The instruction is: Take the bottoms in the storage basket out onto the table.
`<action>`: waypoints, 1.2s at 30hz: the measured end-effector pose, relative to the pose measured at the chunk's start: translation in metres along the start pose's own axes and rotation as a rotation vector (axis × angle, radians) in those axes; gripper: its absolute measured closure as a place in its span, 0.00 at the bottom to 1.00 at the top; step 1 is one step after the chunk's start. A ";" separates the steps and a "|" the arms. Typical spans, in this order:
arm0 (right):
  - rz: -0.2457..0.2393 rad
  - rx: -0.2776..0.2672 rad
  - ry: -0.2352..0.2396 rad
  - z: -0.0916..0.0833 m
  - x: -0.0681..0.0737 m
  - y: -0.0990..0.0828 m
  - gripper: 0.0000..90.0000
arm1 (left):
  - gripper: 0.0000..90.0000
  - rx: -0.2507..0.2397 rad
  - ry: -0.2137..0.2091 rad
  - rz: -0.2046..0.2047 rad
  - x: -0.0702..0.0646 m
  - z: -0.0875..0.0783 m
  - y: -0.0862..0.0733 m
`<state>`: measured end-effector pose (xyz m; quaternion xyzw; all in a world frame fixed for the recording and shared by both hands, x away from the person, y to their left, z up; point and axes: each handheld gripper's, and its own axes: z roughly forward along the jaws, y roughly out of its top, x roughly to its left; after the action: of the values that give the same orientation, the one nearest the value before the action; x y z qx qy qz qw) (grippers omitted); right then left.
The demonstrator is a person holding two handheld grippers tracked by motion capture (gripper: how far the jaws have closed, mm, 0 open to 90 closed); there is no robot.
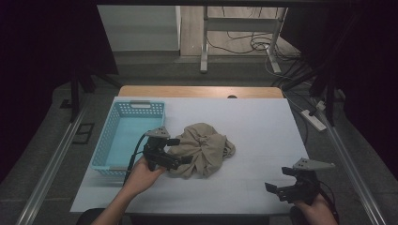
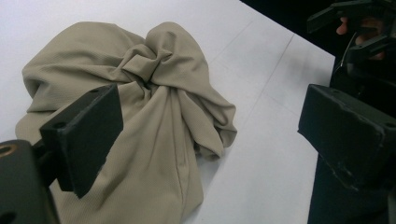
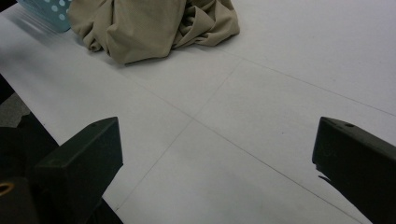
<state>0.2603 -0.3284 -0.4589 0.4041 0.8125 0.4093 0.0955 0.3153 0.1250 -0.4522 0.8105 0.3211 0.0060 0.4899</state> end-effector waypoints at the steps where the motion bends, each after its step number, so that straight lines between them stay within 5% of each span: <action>1: -0.001 0.000 0.000 0.000 0.000 0.000 0.02 | 0.08 -0.002 0.001 -0.001 0.000 -0.001 -0.001; 36: -0.008 0.006 -0.005 0.001 0.001 0.000 0.02 | 0.04 -0.045 0.010 -0.001 -0.006 -0.031 -0.018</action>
<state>0.2602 -0.3271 -0.4591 0.4020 0.8151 0.4055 0.0978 0.2912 0.1525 -0.4487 0.7992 0.3237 0.0168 0.5063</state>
